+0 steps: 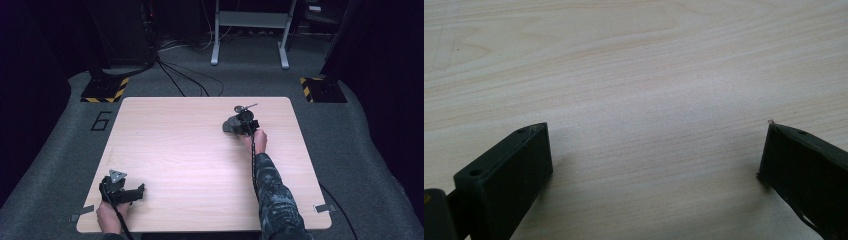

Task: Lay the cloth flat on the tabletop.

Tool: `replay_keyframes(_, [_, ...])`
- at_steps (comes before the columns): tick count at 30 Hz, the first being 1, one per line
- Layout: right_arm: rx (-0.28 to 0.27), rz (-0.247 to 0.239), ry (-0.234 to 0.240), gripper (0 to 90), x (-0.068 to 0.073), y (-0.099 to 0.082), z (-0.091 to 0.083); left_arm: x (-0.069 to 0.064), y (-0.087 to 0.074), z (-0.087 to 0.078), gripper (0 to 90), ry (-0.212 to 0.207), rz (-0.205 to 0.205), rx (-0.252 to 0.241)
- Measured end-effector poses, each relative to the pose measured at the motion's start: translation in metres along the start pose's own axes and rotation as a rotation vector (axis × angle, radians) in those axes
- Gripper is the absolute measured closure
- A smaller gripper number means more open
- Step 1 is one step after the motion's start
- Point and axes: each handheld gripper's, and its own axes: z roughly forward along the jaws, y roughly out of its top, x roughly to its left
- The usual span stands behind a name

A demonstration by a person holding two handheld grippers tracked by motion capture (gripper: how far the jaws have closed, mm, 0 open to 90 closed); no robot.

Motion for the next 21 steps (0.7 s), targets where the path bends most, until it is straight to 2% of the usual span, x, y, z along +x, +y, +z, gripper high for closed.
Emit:
replay_keyframes(3, [-0.01,0.009,0.002,70.3,-0.001,-0.001,-0.002,0.0,0.0,0.0,0.4,-0.001,-0.002,0.001])
replay_keyframes(9, [-0.078,0.025,0.018,70.6,-0.005,-0.001,-0.024,0.0,0.0,0.0,0.4,-0.001,-0.002,-0.002])
replay_keyframes(15, [-0.129,-0.008,0.042,70.6,0.001,0.0,-0.045,0.0,0.0,0.0,0.4,-0.001,-0.002,-0.001])
replay_keyframes(16, [-0.145,-0.017,0.054,70.6,0.005,-0.001,-0.053,0.0,0.0,0.0,0.4,-0.001,-0.002,-0.002])
replay_keyframes(19, [-0.159,-0.016,0.073,70.5,0.008,-0.002,-0.06,0.0,0.0,0.0,0.4,-0.001,-0.002,-0.002])
replay_keyframes(21, [-0.176,-0.026,0.085,70.6,0.012,-0.007,-0.07,0.0,0.0,0.0,0.4,-0.001,-0.002,-0.002])
